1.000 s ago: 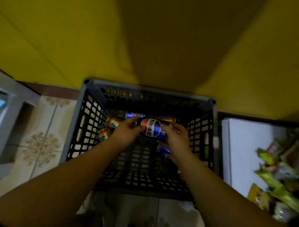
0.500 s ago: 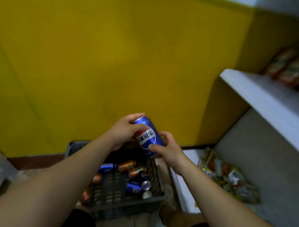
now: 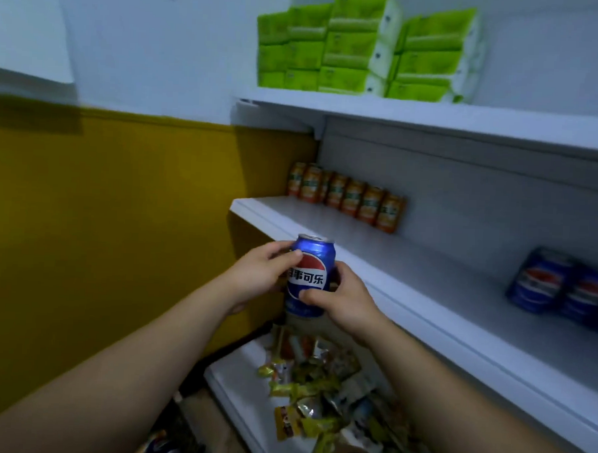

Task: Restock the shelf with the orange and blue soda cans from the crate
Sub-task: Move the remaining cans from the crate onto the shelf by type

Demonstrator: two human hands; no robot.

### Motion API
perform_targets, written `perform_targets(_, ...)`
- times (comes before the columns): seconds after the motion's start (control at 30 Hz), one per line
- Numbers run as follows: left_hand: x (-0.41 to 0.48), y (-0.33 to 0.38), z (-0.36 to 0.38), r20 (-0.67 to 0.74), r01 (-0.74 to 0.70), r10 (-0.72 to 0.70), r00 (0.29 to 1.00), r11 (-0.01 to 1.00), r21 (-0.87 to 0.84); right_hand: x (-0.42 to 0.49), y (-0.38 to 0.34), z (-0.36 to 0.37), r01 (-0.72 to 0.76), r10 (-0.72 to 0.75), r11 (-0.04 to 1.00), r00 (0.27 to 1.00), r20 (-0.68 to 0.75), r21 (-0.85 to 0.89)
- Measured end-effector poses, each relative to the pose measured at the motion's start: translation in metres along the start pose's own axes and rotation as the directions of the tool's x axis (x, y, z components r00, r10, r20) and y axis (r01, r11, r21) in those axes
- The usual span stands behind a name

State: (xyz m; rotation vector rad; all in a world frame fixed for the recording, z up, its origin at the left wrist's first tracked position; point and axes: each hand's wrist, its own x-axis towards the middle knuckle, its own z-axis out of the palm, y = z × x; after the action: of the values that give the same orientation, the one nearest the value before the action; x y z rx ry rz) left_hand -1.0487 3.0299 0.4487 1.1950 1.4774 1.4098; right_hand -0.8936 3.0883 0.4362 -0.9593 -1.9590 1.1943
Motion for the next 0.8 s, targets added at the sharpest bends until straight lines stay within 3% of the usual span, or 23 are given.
perform_targets(0.17, 0.029, 0.016, 0.08, 0.176, -0.094, 0.054, 0.983, 0.969, 0.227, -0.032, 0.013, -0.093, -0.041, 0.031, 0.998, 0.966, -0.256, -0.037)
perform_targets(0.37, 0.049, 0.006, 0.175, 0.381, -0.303, 0.087, 0.92, 0.775, 0.554, -0.081, 0.042, -0.177, -0.169, 0.135, 0.985, 0.867, -0.48, -0.027)
perform_targets(0.43, 0.053, -0.001, 0.203, 0.463, -0.388, 0.06, 0.884, 0.644, 0.659, -0.096, 0.051, -0.196, -0.192, 0.151, 0.981, 0.837, -0.526, -0.022)
perform_targets(0.5, 0.056, -0.005, 0.225, 0.528, -0.487, 0.035, 0.848, 0.445, 0.752, -0.108, 0.058, -0.211, -0.205, 0.163, 0.979, 0.806, -0.568, -0.01)
perform_targets(0.57, 0.059, -0.006, 0.243, 0.559, -0.525, 0.008, 0.829, 0.355, 0.774, -0.117, 0.064, -0.223, -0.219, 0.173, 0.976, 0.784, -0.596, -0.004)
perform_targets(0.8, 0.068, 0.007, 0.289, 0.649, -0.614, -0.055, 0.759, 0.273, 0.741, -0.13, 0.077, -0.257, -0.265, 0.201, 0.964, 0.744, -0.638, -0.005)
